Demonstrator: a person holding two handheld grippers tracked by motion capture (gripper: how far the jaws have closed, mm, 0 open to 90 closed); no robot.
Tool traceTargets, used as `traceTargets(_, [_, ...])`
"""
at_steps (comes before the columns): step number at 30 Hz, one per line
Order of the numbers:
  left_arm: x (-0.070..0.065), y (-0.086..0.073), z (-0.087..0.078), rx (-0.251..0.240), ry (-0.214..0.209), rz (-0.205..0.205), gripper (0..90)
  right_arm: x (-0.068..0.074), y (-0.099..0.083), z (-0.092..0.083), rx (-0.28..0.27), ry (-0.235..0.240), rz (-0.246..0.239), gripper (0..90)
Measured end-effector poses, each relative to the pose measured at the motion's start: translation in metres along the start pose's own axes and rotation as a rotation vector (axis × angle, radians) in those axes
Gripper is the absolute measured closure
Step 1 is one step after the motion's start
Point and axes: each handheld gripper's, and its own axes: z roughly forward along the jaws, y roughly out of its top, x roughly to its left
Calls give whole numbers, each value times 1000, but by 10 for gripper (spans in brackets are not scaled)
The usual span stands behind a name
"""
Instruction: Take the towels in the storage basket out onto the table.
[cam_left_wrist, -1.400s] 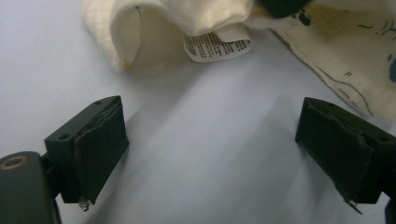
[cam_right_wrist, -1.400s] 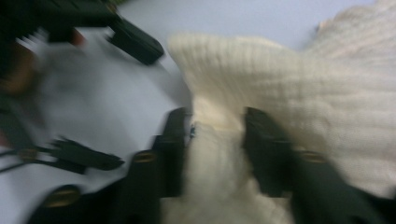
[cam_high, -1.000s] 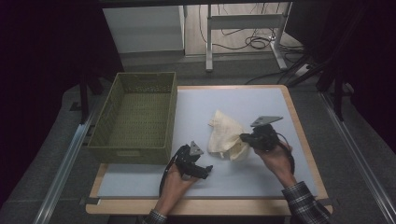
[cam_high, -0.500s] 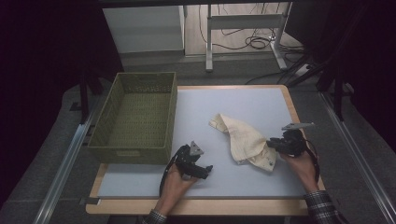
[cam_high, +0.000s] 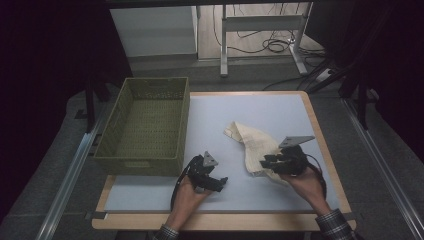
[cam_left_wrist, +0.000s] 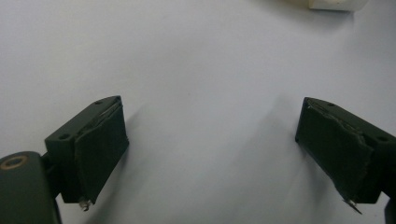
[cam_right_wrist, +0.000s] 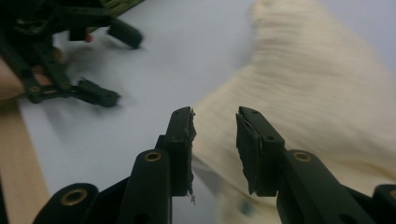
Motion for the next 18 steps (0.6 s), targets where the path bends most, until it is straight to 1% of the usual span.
traceTargets(1, [0,0,0,1,1,0,88,3,1,5,6,16,-2,657])
traceTargets(2, [0,0,0,2,1,2,88,9,2,16,18,36,-12,653])
traceTargets(4, [0,0,0,2,1,1,88,13,2,31,40,52,-19,641])
traceTargets(5, [0,0,0,1,0,0,88,15,-1,44,64,45,-31,625])
traceTargets(7, [0,0,0,0,0,-1,88,15,-5,53,87,33,-36,603])
traceTargets(8, [0,0,0,0,0,-1,88,15,-5,53,87,33,-36,603])
traceTargets(9, [0,0,0,1,0,0,88,14,-11,60,112,8,-47,611])
traceTargets(10, [0,0,0,1,0,0,88,14,-11,60,112,8,-47,611])
traceTargets(11, [0,0,0,3,1,2,88,15,-16,61,84,-16,-58,717])
traceTargets(12, [0,0,0,3,1,2,88,15,-16,61,84,-16,-58,717])
traceTargets(13, [0,0,0,4,2,3,88,15,-17,60,83,-39,-68,761])
traceTargets(14, [0,0,0,3,2,3,88,15,-17,59,87,-45,-67,816])
traceTargets(15, [0,0,0,3,2,3,88,12,-17,58,92,-29,-53,844])
traceTargets(18, [0,0,0,4,2,3,88,12,-16,57,104,-23,-39,852])
